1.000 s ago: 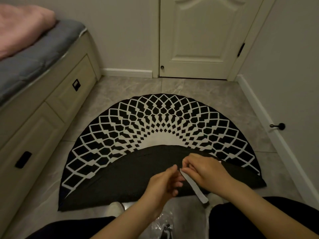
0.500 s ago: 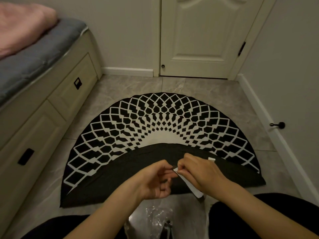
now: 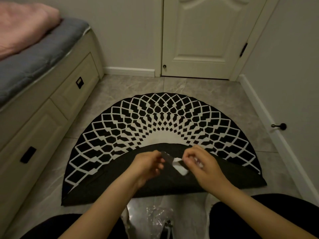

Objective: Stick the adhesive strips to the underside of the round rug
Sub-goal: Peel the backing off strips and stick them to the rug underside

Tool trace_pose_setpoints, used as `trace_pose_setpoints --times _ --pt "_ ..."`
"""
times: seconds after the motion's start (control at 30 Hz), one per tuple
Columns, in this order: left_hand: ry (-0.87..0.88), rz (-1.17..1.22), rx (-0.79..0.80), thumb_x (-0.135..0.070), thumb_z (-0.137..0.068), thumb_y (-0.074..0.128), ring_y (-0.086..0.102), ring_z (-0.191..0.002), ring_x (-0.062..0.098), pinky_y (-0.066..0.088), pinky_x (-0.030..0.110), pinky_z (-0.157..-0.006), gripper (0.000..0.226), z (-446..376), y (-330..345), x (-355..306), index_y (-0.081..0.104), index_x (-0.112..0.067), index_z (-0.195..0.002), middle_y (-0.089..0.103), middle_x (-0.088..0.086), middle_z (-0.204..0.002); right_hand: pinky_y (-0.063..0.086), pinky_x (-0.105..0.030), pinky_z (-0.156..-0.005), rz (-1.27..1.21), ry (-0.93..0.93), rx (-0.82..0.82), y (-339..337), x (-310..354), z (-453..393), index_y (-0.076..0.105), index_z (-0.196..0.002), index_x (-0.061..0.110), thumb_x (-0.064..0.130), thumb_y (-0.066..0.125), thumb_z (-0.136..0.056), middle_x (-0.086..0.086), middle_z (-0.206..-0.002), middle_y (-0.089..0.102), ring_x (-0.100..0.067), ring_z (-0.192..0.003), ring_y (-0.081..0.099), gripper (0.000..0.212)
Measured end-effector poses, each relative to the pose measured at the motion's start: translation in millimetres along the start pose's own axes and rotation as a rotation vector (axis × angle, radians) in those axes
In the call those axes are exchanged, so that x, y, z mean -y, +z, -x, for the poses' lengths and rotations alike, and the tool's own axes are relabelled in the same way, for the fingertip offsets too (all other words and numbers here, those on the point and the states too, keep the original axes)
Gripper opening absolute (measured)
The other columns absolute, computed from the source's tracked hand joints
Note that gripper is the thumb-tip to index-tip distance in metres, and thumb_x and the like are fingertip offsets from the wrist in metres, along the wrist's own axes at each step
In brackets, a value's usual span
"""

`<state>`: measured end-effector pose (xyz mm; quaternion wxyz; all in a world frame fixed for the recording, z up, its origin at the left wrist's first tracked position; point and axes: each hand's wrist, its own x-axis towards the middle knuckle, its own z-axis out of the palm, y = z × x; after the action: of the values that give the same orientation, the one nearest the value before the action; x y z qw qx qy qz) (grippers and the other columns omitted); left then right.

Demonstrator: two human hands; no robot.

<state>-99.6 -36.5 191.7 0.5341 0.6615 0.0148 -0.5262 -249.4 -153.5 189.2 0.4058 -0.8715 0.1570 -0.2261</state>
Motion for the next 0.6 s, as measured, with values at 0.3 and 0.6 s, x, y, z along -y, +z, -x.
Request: trace_pose_setpoints --times 0.3,0.6 --pt "0.165 0.187 -0.148 -0.02 -0.097 0.046 0.051 -0.061 0.011 0.044 0.022 -0.057 0.017 -11 -23 -7 0.057 -0.008 -0.101 0.056 0.003 -0.075 0.032 -0.016 -0.039 -0.899 0.698 -0.139 -41 2 -22 0.058 -0.094 0.004 0.013 0.045 -0.094 -0.002 -0.079 0.065 -0.007 -0.046 0.039 0.016" --pt "0.184 0.199 -0.015 -0.015 -0.093 0.053 0.067 -0.087 0.02 0.055 0.03 -0.074 0.022 -3 -10 -9 0.06 -0.004 -0.11 0.07 0.013 -0.102 0.037 -0.024 -0.048 -0.73 0.762 0.039 -34 -6 -20 0.056 -0.074 0.007 0.005 0.039 -0.089 -0.006 -0.066 0.048 -0.013 -0.052 0.044 0.023"
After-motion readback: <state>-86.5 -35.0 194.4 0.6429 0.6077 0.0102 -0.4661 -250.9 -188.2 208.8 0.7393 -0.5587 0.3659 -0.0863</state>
